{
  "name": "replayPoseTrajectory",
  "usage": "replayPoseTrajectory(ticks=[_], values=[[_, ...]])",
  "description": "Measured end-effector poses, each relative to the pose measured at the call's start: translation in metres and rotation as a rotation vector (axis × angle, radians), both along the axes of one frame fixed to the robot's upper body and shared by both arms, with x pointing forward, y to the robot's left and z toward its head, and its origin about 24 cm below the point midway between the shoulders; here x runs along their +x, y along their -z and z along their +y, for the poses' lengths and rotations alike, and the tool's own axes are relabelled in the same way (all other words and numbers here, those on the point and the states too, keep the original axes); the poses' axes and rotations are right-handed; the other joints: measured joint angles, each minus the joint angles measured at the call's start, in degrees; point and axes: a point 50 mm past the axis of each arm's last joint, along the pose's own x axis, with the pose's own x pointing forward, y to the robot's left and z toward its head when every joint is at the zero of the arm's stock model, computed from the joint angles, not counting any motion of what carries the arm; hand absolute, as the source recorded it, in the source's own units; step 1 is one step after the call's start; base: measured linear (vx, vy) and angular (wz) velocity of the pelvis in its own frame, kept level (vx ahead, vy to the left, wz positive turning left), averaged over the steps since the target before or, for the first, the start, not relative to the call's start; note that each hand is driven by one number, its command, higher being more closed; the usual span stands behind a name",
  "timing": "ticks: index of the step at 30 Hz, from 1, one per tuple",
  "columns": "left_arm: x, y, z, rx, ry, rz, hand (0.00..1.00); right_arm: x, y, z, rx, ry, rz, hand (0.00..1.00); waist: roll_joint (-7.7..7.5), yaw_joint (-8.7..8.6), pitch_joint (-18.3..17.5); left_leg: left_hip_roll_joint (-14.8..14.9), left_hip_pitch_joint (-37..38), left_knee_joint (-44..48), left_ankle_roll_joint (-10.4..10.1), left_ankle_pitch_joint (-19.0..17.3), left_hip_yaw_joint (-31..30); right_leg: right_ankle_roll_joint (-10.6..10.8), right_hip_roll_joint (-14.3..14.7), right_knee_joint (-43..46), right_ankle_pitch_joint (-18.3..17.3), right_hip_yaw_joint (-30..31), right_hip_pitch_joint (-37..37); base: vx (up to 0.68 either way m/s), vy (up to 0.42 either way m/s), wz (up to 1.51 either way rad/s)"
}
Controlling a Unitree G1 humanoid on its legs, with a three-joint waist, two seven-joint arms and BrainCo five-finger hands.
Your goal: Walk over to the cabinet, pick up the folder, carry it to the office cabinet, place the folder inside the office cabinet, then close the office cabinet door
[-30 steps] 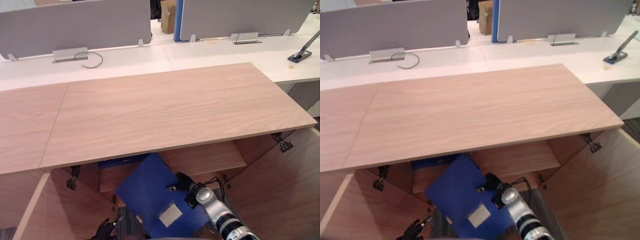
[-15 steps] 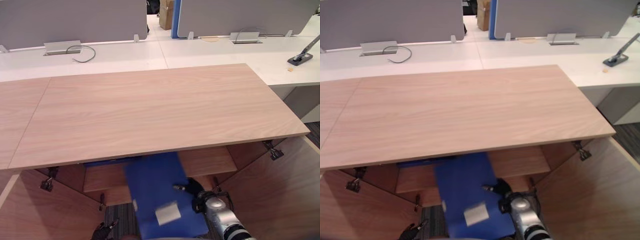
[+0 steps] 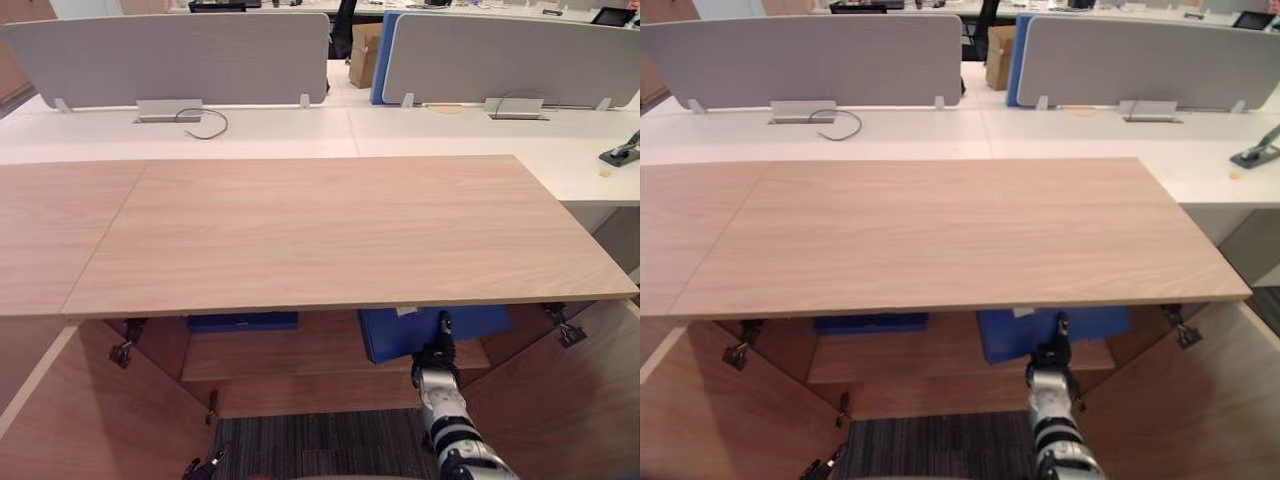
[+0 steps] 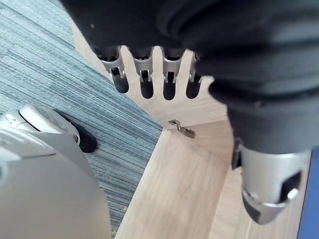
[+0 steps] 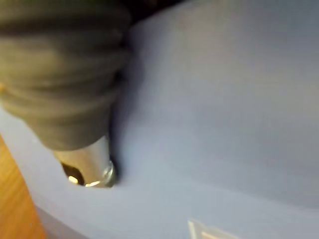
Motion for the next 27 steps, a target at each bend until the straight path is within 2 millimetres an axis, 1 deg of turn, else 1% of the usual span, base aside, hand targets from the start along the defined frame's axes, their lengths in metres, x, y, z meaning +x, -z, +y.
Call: replayPoseTrajectory(ticks=[1,2,3,4,5,6,7,8,9,10,11,12,13,14,15,16,17,18,19,20,21,22,24,25,26,27], values=[[0.000,0.000,0.000,0.000,-0.001,0.000,0.00,0.007,-0.003,0.002,0.003,0.001,0.027,1.00,0.15,0.66,0.04,-0.06,-1.66,1.99,0.14,-0.83,-0.54,0.15,0.07,0.03,-0.28,-0.29,-0.47,-0.13,0.013,0.17],[-0.001,0.000,-0.001,-0.001,-0.003,0.000,0.00,0.011,-0.005,0.003,0.002,0.001,0.041,1.00,0.28,0.97,0.13,-0.05,-2.42,3.20,0.03,-1.37,-0.87,0.25,0.18,0.10,-0.35,-0.40,-0.61,-0.10,0.033,0.23],[-0.001,0.000,-0.002,-0.002,-0.014,-0.001,0.00,0.015,-0.007,0.003,0.002,0.005,0.070,1.00,0.56,1.49,0.20,-0.07,-4.14,5.80,0.35,-2.48,-1.92,0.33,0.28,0.45,-0.42,-1.25,-0.50,-0.04,0.062,0.30],[-0.004,0.001,-0.003,-0.004,-0.014,0.006,0.00,0.020,-0.009,0.004,0.008,0.004,0.092,1.00,1.14,1.92,0.37,-0.06,-5.49,8.64,0.40,-3.77,-2.80,0.51,0.32,1.47,-0.93,-1.85,-0.49,-0.02,0.080,0.34],[-0.006,0.001,-0.004,-0.008,-0.016,0.013,0.00,0.023,-0.011,0.005,0.010,-0.001,0.097,1.00,1.71,1.98,0.72,0.01,-6.10,10.45,0.34,-4.63,-3.16,0.55,0.24,2.75,-1.62,-2.05,-0.56,0.00,0.136,0.31],[-0.012,0.003,-0.008,-0.020,-0.017,0.030,0.00,0.027,-0.014,0.006,0.015,-0.008,0.106,1.00,2.99,2.06,1.41,0.07,-7.08,13.99,0.55,-6.43,-3.86,0.98,-0.30,6.20,-3.46,-2.41,-0.84,0.01,0.195,0.35],[-0.016,0.004,-0.012,-0.030,-0.021,0.042,0.00,0.031,-0.017,0.004,0.022,-0.003,0.113,1.00,4.21,1.95,1.93,-0.17,-8.40,18.00,0.94,-8.42,-4.91,1.59,-1.51,11.52,-6.17,-2.86,-1.91,0.01,0.215,0.39],[-0.018,0.005,-0.014,-0.035,-0.020,0.047,0.00,0.034,-0.018,0.002,0.020,0.001,0.120,1.00,4.71,1.96,2.22,-0.45,-9.16,20.09,1.14,-9.48,-5.30,1.86,-2.34,14.48,-7.78,-3.03,-2.57,0.01,0.238,0.44],[-0.020,0.005,-0.016,-0.040,-0.017,0.054,0.00,0.040,-0.023,-0.004,0.012,0.008,0.133,1.00,5.43,1.90,2.72,-1.32,-11.07,24.60,1.60,-11.65,-5.88,2.57,-4.65,21.49,-11.13,-3.01,-4.68,0.00,0.228,0.43],[-0.022,0.006,-0.017,-0.043,-0.019,0.060,0.00,0.048,-0.032,-0.009,0.009,0.023,0.133,1.00,5.84,1.91,3.12,-2.80,-13.69,29.60,2.12,-13.94,-6.44,3.25,-7.56,28.78,-14.66,-2.76,-7.58,-0.01,0.216,0.39],[-0.023,0.006,-0.018,-0.044,-0.020,0.062,0.00,0.054,-0.038,-0.011,0.014,0.033,0.125,1.00,6.01,1.88,3.49,-3.56,-15.09,32.16,2.32,-15.12,-6.50,3.42,-9.08,32.32,-16.17,-2.47,-9.14,-0.03,0.189,0.30],[-0.023,0.006,-0.019,-0.042,-0.020,0.071,0.00,0.065,-0.051,-0.013,0.025,0.048,0.103,1.00,6.33,1.72,4.28,-5.29,-17.73,37.49,2.82,-17.44,-6.22,3.68,-12.24,39.19,-19.05,-1.00,-12.70,-0.04,0.141,0.16],[-0.023,0.007,-0.020,-0.043,-0.021,0.075,0.00,0.072,-0.060,-0.013,0.025,0.056,0.090,1.00,6.56,1.66,4.78,-5.98,-19.26,40.15,3.02,-18.66,-5.94,3.98,-13.72,42.52,-20.47,-0.16,-14.48,-0.07,0.168,0.08],[-0.023,0.007,-0.024,-0.044,-0.026,0.080,0.00,0.083,-0.077,-0.013,0.037,0.077,0.058,1.00,7.25,1.58,5.76,-7.16,-22.31,45.85,3.37,-20.99,-4.91,4.27,-16.29,49.02,-23.15,2.16,-18.44,-0.10,0.183,-0.05],[-0.022,0.008,-0.026,-0.044,-0.027,0.089,0.00,0.094,-0.093,-0.011,0.051,0.093,0.021,1.00,7.62,1.67,6.53,-8.41,-25.65,51.32,3.89,-23.54,-3.49,4.72,-18.85,55.30,-25.72,5.37,-23.37,-0.11,0.179,-0.14],[-0.022,0.009,-0.027,-0.043,-0.026,0.094,0.00,0.098,-0.101,-0.010,0.055,0.101,0.008,1.00,7.70,1.88,6.78,-8.90,-27.37,53.80,4.08,-24.72,-2.58,5.04,-19.93,58.26,-26.84,7.30,-26.05,-0.11,0.167,-0.30],[-0.022,0.010,-0.031,-0.049,-0.025,0.101,0.00,0.106,-0.115,-0.008,0.069,0.117,-0.015,1.00,8.33,2.16,7.39,-9.14,-30.31,58.21,4.44,-27.15,-0.74,5.23,-21.26,62.98,-28.84,10.63,-30.87,-0.07,0.139,-0.41],[-0.022,0.010,-0.033,-0.052,-0.028,0.104,0.00,0.111,-0.125,-0.007,0.090,0.136,-0.030,1.00,8.69,2.30,8.27,-9.30,-32.59,61.93,4.82,-29.25,1.00,5.67,-22.09,67.08,-30.39,14.01,-35.00,-0.05,0.133,-0.43],[-0.021,0.010,-0.033,-0.048,-0.033,0.104,0.00,0.112,-0.129,-0.007,0.094,0.146,-0.033,1.00,8.66,2.53,8.37,-9.42,-33.74,63.43,4.99,-30.13,1.85,5.60,-22.51,68.80,-31.17,15.74,-37.19,-0.01,0.135,-0.42],[-0.021,0.010,-0.034,-0.045,-0.043,0.105,0.00,0.113,-0.134,-0.009,0.094,0.164,-0.042,1.00,8.72,2.88,8.70,-9.48,-35.57,65.88,5.06,-31.54,3.50,5.86,-23.03,71.69,-32.21,18.57,-40.92,0.03,0.121,-0.36],[-0.020,0.010,-0.035,-0.043,-0.053,0.106,0.00,0.114,-0.138,-0.011,0.095,0.178,-0.045,1.00,8.80,2.84,8.95,-9.46,-37.26,68.07,5.00,-32.19,4.77,5.87,-23.27,73.87,-32.89,20.74,-43.87,0.06,0.132,-0.39],[-0.020,0.010,-0.035,-0.041,-0.065,0.106,0.00,0.115,-0.142,-0.013,0.095,0.192,-0.053,1.00,8.78,2.92,9.10,-9.20,-38.76,70.00,4.43,-32.56,6.05,5.98,-23.28,75.65,-33.44,22.64,-46.47,0.06,0.094,-0.29],[-0.021,0.010,-0.035,-0.041,-0.080,0.106,0.00,0.116,-0.148,-0.015,0.094,0.202,-0.070,1.00,8.80,3.07,9.17,-8.65,-40.19,72.08,4.34,-32.60,7.59,5.50,-23.26,77.50,-33.98,24.52,-49.08,0.09,0.061,-0.25],[-0.021,0.010,-0.035,-0.041,-0.092,0.103,0.00,0.117,-0.155,-0.018,0.074,0.206,-0.084,1.00,8.83,2.99,9.29,-8.60,-41.13,73.97,4.27,-32.63,8.36,5.20,-23.22,79.29,-34.27,26.33,-51.06,0.12,0.036,-0.20],[-0.021,0.010,-0.035,-0.040,-0.092,0.102,0.00,0.117,-0.157,-0.019,0.068,0.206,-0.088,1.00,8.83,2.99,9.30,-8.59,-41.28,74.28,4.27,-32.63,8.51,5.15,-23.20,79.64,-34.30,26.64,-51.47,0.13,0.015,-0.19],[-0.018,0.009,-0.034,-0.035,-0.089,0.090,0.00,0.118,-0.165,-0.023,0.038,0.207,-0.107,1.00,8.89,3.02,9.39,-8.30,-42.10,75.81,4.25,-32.64,9.23,4.61,-23.20,81.05,-34.63,27.63,-52.86,0.13,0.000,-0.12]])
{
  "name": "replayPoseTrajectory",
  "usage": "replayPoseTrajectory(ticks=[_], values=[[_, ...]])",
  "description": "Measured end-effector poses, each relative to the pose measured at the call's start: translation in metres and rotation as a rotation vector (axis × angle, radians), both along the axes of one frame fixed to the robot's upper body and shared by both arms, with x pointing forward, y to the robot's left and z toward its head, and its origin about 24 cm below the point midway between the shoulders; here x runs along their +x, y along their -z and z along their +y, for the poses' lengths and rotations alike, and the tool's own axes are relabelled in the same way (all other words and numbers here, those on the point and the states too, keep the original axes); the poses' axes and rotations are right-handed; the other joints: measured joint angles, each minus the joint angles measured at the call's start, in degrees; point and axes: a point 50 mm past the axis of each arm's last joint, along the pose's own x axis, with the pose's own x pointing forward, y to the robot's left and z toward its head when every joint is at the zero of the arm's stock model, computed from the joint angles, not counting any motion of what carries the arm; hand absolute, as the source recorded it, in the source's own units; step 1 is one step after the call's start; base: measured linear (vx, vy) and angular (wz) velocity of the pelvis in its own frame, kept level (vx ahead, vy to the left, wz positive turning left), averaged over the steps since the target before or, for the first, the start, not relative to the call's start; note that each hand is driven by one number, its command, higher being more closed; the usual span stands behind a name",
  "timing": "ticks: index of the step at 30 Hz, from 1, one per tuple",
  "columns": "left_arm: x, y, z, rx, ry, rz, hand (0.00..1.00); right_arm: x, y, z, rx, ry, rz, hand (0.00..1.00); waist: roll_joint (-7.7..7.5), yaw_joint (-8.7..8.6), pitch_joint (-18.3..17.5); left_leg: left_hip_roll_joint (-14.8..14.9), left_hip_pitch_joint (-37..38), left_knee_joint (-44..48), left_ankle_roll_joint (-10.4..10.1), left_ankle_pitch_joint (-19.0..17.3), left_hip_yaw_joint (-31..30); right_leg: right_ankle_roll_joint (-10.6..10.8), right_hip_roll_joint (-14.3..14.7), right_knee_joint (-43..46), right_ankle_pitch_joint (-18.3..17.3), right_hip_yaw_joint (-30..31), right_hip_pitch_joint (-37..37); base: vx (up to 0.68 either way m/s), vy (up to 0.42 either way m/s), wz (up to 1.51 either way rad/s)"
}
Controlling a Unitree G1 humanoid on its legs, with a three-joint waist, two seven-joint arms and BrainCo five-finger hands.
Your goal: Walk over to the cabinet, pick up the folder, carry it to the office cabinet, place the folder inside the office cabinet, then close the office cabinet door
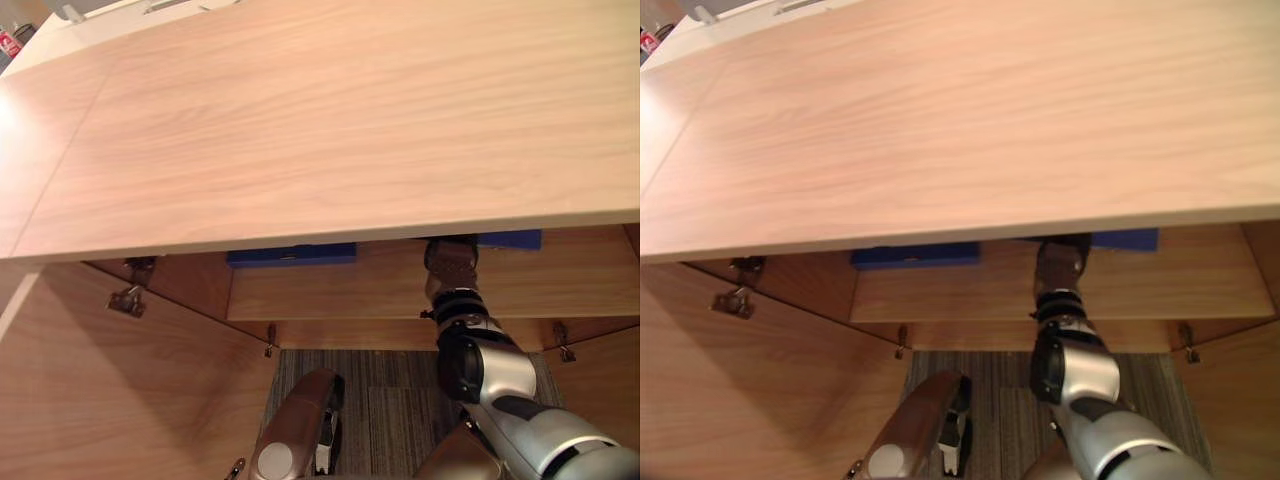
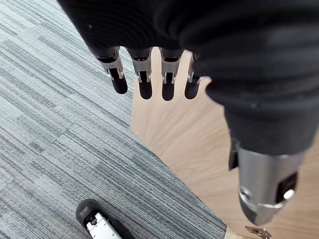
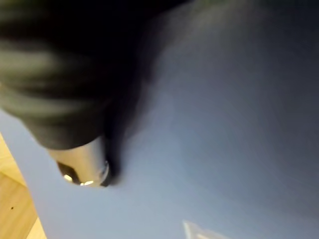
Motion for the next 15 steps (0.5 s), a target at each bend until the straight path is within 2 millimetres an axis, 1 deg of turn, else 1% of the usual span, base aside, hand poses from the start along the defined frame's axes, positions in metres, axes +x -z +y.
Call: replayPoseTrajectory(ticks=[1,3,6,10,11,13,15], values=[[0.004,-0.001,0.001,0.010,0.008,-0.016,0.00,0.002,-0.007,-0.002,-0.037,-0.011,-0.008,1.00,0.13,-0.03,0.13,0.65,-0.78,1.50,-0.01,0.00,0.88,-0.14,0.02,1.33,-0.08,0.90,-1.24,0.13,-0.004,-0.10],[0.009,-0.004,0.003,0.026,0.019,-0.042,0.00,0.003,-0.018,-0.008,-0.090,-0.014,-0.018,1.00,0.28,-0.10,0.19,0.91,-2.05,3.37,-0.03,-0.01,1.38,-0.38,0.02,2.89,-0.20,1.90,-2.96,0.14,-0.004,-0.08],[0.015,-0.005,0.003,0.032,0.023,-0.059,0.00,0.004,-0.029,-0.013,-0.133,-0.013,-0.033,1.00,0.75,-0.15,0.54,1.19,-2.91,4.82,-0.05,-0.03,2.45,-0.47,0.07,3.97,-0.24,3.21,-4.73,0.14,0.001,-0.08],[0.025,-0.009,0.004,0.046,0.035,-0.100,0.00,0.004,-0.031,-0.016,-0.150,-0.012,-0.027,1.00,1.25,-0.40,0.80,1.27,-2.99,5.69,-0.05,-0.03,3.47,-0.82,-0.10,5.03,-0.41,4.56,-5.24,0.15,-0.015,0.04],[0.029,-0.010,0.004,0.050,0.045,-0.117,0.00,0.004,-0.032,-0.018,-0.172,-0.015,-0.023,0.00,1.64,-0.39,1.01,1.30,-3.12,6.32,-0.05,-0.03,3.46,-1.03,-0.15,5.45,-0.53,4.71,-5.36,0.09,-0.017,0.01],[0.035,-0.013,0.004,0.059,0.063,-0.147,0.00,0.003,-0.037,-0.026,-0.217,-0.020,-0.021,0.00,2.07,-0.42,1.07,1.27,-4.15,7.11,-0.05,-0.03,3.48,-1.05,-0.28,6.07,-0.58,5.04,-6.32,0.07,-0.022,0.06],[0.043,-0.017,0.003,0.067,0.089,-0.183,0.00,0.001,-0.049,-0.043,-0.286,-0.006,-0.028,0.00,2.96,-0.45,1.80,1.25,-5.24,8.00,-0.05,-0.03,3.37,-0.99,-0.37,6.74,-0.64,5.36,-6.79,0.04,-0.033,0.19]])
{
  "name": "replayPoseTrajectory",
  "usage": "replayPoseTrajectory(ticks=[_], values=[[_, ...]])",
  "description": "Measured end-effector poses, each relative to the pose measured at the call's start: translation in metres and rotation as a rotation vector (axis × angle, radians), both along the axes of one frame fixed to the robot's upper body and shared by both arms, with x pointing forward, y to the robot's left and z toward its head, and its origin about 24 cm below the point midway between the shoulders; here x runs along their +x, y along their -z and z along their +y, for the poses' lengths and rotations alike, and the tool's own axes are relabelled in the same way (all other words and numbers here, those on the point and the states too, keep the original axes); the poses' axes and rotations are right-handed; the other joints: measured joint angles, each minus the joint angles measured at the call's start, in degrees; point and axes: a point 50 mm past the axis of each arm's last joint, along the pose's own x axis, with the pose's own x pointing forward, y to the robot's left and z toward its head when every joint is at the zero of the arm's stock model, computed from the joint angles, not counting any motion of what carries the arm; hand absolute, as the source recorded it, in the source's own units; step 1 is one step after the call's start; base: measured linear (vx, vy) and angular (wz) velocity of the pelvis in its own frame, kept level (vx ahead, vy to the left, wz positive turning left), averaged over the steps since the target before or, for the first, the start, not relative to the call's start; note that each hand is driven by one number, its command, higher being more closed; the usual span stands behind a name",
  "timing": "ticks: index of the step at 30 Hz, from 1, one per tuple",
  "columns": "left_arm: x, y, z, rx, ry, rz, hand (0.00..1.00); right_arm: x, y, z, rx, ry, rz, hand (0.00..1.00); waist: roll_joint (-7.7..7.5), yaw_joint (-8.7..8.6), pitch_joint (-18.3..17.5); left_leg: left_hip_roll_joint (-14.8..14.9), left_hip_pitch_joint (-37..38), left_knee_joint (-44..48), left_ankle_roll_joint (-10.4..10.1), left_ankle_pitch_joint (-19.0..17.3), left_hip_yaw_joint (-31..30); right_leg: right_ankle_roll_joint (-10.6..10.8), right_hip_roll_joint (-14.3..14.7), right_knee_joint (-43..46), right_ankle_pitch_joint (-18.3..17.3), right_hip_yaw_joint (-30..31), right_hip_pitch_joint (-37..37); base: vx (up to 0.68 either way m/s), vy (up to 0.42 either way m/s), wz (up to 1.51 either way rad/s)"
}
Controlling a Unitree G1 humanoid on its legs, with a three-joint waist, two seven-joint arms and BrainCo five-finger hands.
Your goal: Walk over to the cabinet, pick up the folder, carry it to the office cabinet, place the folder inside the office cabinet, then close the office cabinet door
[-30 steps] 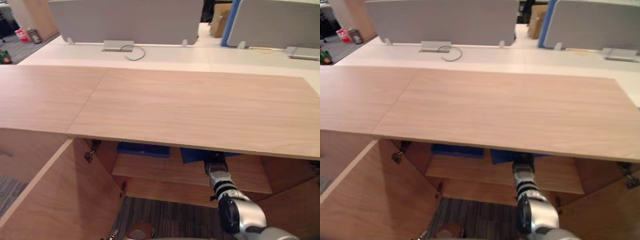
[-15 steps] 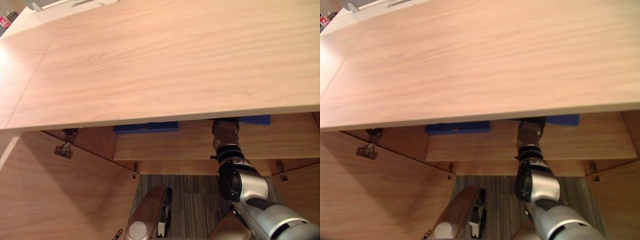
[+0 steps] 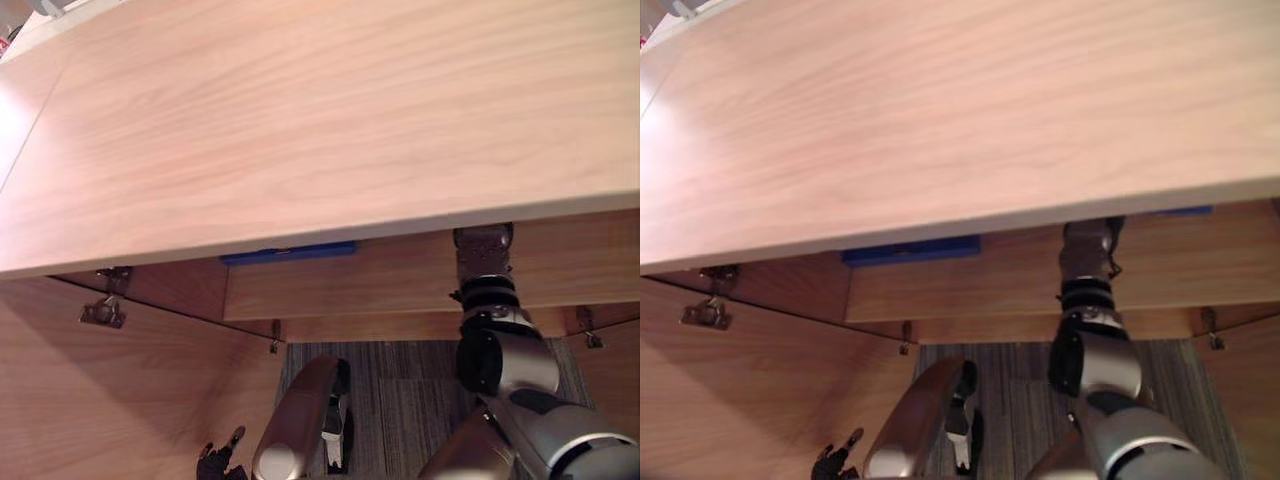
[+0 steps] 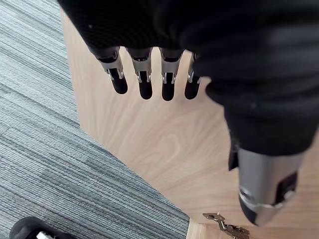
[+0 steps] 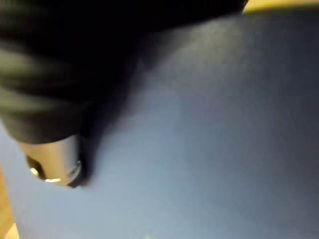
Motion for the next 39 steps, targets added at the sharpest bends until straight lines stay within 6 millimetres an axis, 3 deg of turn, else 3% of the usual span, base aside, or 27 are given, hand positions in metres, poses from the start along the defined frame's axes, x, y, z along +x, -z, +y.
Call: replayPoseTrajectory(ticks=[4,9,16,19,23,30,34,36,37,38,39], values=[[0.004,-0.003,-0.002,-0.003,0.031,-0.031,0.00,-0.006,-0.025,-0.032,-0.156,0.032,-0.026,0.00,0.53,-0.02,0.67,-0.10,-0.80,0.45,0.00,0.00,0.08,0.82,-0.07,0.47,-1.49,0.70,-0.23,0.01,-0.069,0.12],[0.004,-0.005,-0.001,-0.010,0.081,-0.045,0.00,-0.010,-0.032,-0.048,-0.319,0.009,0.012,0.00,0.51,-1.44,0.73,-0.03,0.24,-0.99,-0.08,-0.04,-0.15,1.79,-0.76,0.06,-3.01,-0.25,1.33,0.00,-0.098,0.09],[0.016,-0.013,-0.003,-0.030,0.194,-0.118,0.00,-0.019,0.034,-0.048,-0.658,-0.239,0.356,0.00,0.70,-3.57,0.71,0.84,8.53,-11.38,-0.44,-0.52,-1.68,2.17,-2.77,-5.87,-3.27,-8.97,13.56,-0.02,-0.117,0.28],[0.019,-0.016,-0.006,-0.044,0.259,-0.139,0.00,-0.032,0.068,-0.053,-0.767,-0.354,0.507,0.00,1.02,-3.61,0.29,1.52,11.82,-15.64,-0.25,0.43,-2.36,1.61,-3.65,-8.83,-2.81,-13.35,18.98,-0.04,-0.094,0.28],[0.012,-0.017,-0.012,-0.072,0.344,-0.135,0.00,-0.062,0.107,-0.077,-0.782,-0.431,0.677,0.00,1.82,-4.55,-1.77,1.42,16.42,-23.04,-1.74,4.00,-5.36,1.42,-3.32,-15.67,-1.14,-21.65,28.63,0.04,-0.094,0.28],[0.013,-0.022,-0.014,-0.094,0.384,-0.160,0.00,-0.083,0.131,-0.084,-0.778,-0.485,0.775,0.00,1.76,-4.21,-3.14,4.81,22.98,-33.57,-2.93,9.17,-4.97,0.16,1.64,-26.47,1.94,-27.15,37.00,0.07,-0.092,-0.06],[0.018,-0.026,-0.014,-0.089,0.391,-0.188,0.00,-0.088,0.139,-0.082,-0.816,-0.527,0.816,0.00,1.61,-4.30,-4.22,6.88,24.77,-35.59,-3.39,11.69,-4.02,-0.05,4.40,-31.55,3.57,-28.66,40.30,0.06,-0.051,-0.14],[0.022,-0.030,-0.013,-0.084,0.402,-0.213,0.00,-0.091,0.146,-0.078,-0.874,-0.582,0.861,0.00,1.52,-4.28,-4.27,8.09,25.12,-35.34,-4.61,15.05,-3.02,-0.08,6.06,-36.14,5.44,-30.19,43.25,0.09,0.001,0.00],[0.026,-0.033,-0.012,-0.075,0.419,-0.234,0.00,-0.091,0.152,-0.070,-0.913,-0.631,0.881,0.00,0.68,-4.08,-4.09,8.32,21.91,-31.31,-4.22,16.70,-2.98,0.38,5.95,-38.65,6.48,-30.86,44.91,0.06,0.015,0.05],[0.028,-0.035,-0.010,-0.065,0.429,-0.243,0.00,-0.090,0.154,-0.065,-0.940,-0.658,0.892,0.00,0.29,-4.04,-4.20,8.84,20.79,-33.53,-3.12,15.20,-3.04,0.41,5.94,-39.36,6.91,-31.20,45.23,0.02,-0.001,0.06],[0.030,-0.039,-0.005,-0.052,0.442,-0.256,0.00,-0.087,0.157,-0.056,-1.026,-0.730,0.916,0.00,0.27,-4.07,-4.94,11.26,21.02,-44.41,-4.52,19.05,-3.88,0.54,6.57,-39.71,7.52,-32.07,45.23,0.00,0.000,0.00]])
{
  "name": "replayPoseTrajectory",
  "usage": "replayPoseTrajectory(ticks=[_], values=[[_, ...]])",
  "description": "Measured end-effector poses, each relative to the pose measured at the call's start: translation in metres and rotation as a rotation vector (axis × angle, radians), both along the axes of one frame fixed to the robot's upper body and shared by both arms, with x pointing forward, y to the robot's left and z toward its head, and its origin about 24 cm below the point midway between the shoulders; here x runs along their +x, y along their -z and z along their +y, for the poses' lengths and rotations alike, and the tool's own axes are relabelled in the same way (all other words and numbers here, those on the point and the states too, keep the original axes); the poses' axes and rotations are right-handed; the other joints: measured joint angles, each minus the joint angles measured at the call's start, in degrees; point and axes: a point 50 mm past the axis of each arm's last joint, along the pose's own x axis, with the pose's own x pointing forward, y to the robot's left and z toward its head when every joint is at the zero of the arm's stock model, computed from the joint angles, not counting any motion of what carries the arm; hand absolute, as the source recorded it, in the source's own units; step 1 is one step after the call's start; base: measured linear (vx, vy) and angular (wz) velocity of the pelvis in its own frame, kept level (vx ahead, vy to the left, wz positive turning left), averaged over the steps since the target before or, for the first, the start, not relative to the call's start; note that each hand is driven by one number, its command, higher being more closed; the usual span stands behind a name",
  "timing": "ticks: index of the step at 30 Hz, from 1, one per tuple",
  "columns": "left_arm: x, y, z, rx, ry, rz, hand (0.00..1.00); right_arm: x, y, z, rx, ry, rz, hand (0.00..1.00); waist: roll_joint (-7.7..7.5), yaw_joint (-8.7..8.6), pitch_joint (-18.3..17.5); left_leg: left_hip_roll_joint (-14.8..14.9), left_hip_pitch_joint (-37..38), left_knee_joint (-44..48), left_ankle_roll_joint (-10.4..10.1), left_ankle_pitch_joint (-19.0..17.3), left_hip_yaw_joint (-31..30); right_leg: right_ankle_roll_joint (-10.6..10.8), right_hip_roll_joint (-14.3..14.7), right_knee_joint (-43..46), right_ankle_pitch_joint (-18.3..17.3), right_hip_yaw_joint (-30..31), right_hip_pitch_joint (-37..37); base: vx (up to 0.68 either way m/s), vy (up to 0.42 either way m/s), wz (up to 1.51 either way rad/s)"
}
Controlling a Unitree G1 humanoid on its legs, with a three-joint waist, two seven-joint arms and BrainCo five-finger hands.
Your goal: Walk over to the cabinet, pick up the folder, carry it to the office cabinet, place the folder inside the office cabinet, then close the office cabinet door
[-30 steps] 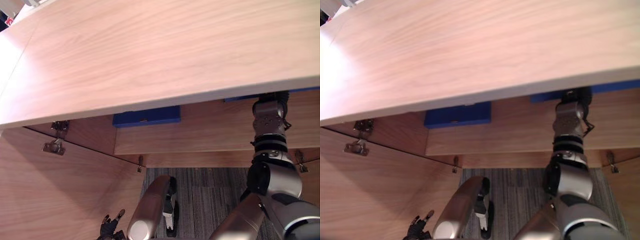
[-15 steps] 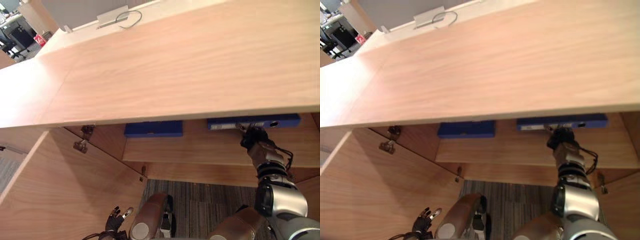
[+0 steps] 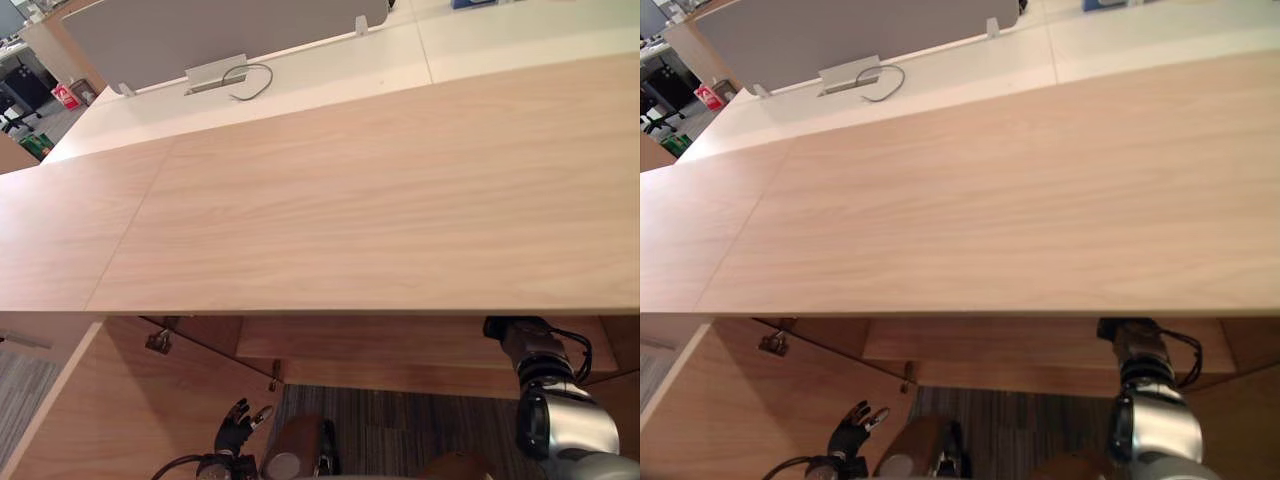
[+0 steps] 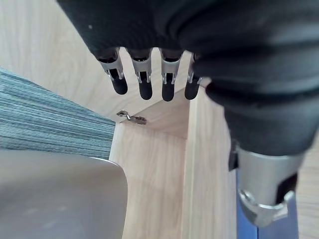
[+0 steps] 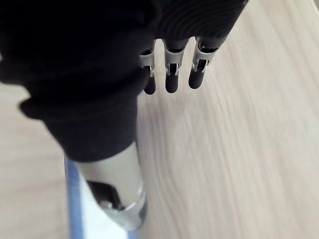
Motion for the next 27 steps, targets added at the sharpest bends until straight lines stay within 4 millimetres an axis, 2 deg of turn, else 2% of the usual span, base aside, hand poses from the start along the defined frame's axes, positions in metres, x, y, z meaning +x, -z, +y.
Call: replayPoseTrajectory(ticks=[1,2,5,6,8,10,11,13,15,20,23,25,27], values=[[0.002,-0.001,0.003,0.008,0.006,-0.005,0.00,0.001,0.004,0.008,-0.026,-0.050,0.019,0.00,-0.79,0.34,-0.12,-0.68,0.61,-0.01,0.29,0.33,0.79,0.19,-0.32,-0.30,0.11,-0.06,0.05,0.00,0.000,0.00],[0.002,-0.004,0.012,0.036,0.014,-0.013,0.00,0.000,0.016,0.029,-0.086,-0.206,0.089,0.00,-2.12,0.42,-0.95,-0.83,0.83,-2.08,1.09,1.77,1.09,0.46,0.36,-3.92,1.85,-1.22,1.25,0.05,0.041,0.00],[0.003,-0.006,0.023,0.064,0.025,-0.018,0.00,-0.005,0.034,0.058,-0.163,-0.451,0.191,0.00,-3.79,1.30,-1.04,-0.82,4.30,-9.27,0.90,4.89,0.89,0.10,3.77,-13.82,5.72,-3.78,5.67,0.08,0.016,0.07],[0.003,-0.007,0.024,0.068,0.025,-0.018,0.00,-0.007,0.038,0.061,-0.173,-0.488,0.216,0.00,-4.01,1.37,-1.18,-0.73,4.85,-10.74,0.91,5.72,0.80,0.21,4.61,-16.01,6.66,-4.08,6.56,0.08,-0.067,0.07],[0.004,-0.007,0.027,0.079,0.022,-0.019,0.00,-0.013,0.049,0.075,-0.180,-0.576,0.279,0.00,-4.26,1.40,-1.48,0.29,6.35,-15.14,-0.03,8.25,0.39,0.04,8.37,-23.68,10.09,-5.35,9.31,0.06,-0.100,-0.04],[0.004,-0.008,0.035,0.091,-0.014,-0.015,0.00,-0.019,0.063,0.107,-0.186,-0.722,0.335,0.00,-5.35,1.31,-2.12,2.92,7.80,-20.72,-1.91,11.22,0.46,-1.53,14.66,-35.07,15.48,-5.70,12.48,0.05,-0.186,-0.28],[0.004,-0.008,0.038,0.094,-0.027,-0.015,0.00,-0.022,0.067,0.116,-0.181,-0.756,0.345,0.00,-5.89,1.26,-2.37,3.29,8.21,-21.92,-2.30,11.83,0.63,-1.89,15.97,-37.49,16.51,-5.68,13.14,-0.01,-0.170,-0.34],[0.001,-0.008,0.043,0.091,-0.080,-0.010,0.00,-0.037,0.081,0.148,-0.154,-0.870,0.386,0.00,-7.72,1.23,-3.51,5.19,9.75,-25.56,-3.67,13.49,1.17,-3.29,19.11,-42.05,18.21,-4.99,13.85,-0.03,-0.160,-0.31],[-0.001,-0.005,0.040,0.070,-0.109,0.000,0.00,-0.048,0.090,0.161,-0.138,-0.922,0.415,0.00,-8.04,1.08,-3.78,6.29,10.52,-26.09,-3.89,13.70,1.49,-3.46,20.19,-42.48,18.30,-3.78,13.81,-0.03,-0.108,-0.33],[-0.018,0.011,0.025,0.006,-0.156,0.088,0.00,-0.069,0.104,0.163,-0.117,-0.949,0.478,0.00,-8.19,1.41,-3.69,5.79,11.32,-22.39,-3.77,11.88,-1.48,-4.33,20.23,-41.96,18.87,1.13,13.01,-0.05,0.044,-0.46],[-0.031,0.025,0.022,-0.012,-0.169,0.184,0.00,-0.079,0.110,0.155,-0.104,-0.923,0.504,0.00,-8.30,1.29,-3.63,5.36,13.60,-23.54,-4.16,8.17,-3.94,-4.41,20.28,-42.03,19.61,4.26,12.51,-0.06,0.150,-0.42],[-0.032,0.030,0.028,0.018,-0.173,0.223,0.00,-0.087,0.114,0.159,-0.088,-0.917,0.511,0.00,-10.13,1.90,-3.99,4.59,15.39,-27.57,-3.92,9.09,-2.15,-6.19,19.87,-42.80,20.86,6.52,10.93,-0.09,0.133,-0.50],[-0.028,0.032,0.038,0.071,-0.162,0.258,0.00,-0.100,0.121,0.165,-0.034,-0.881,0.510,0.00,-11.75,0.96,-4.77,3.62,16.39,-30.90,-3.86,11.02,-1.37,-7.07,19.35,-43.64,21.49,8.38,9.95,-0.07,0.042,-0.22]])
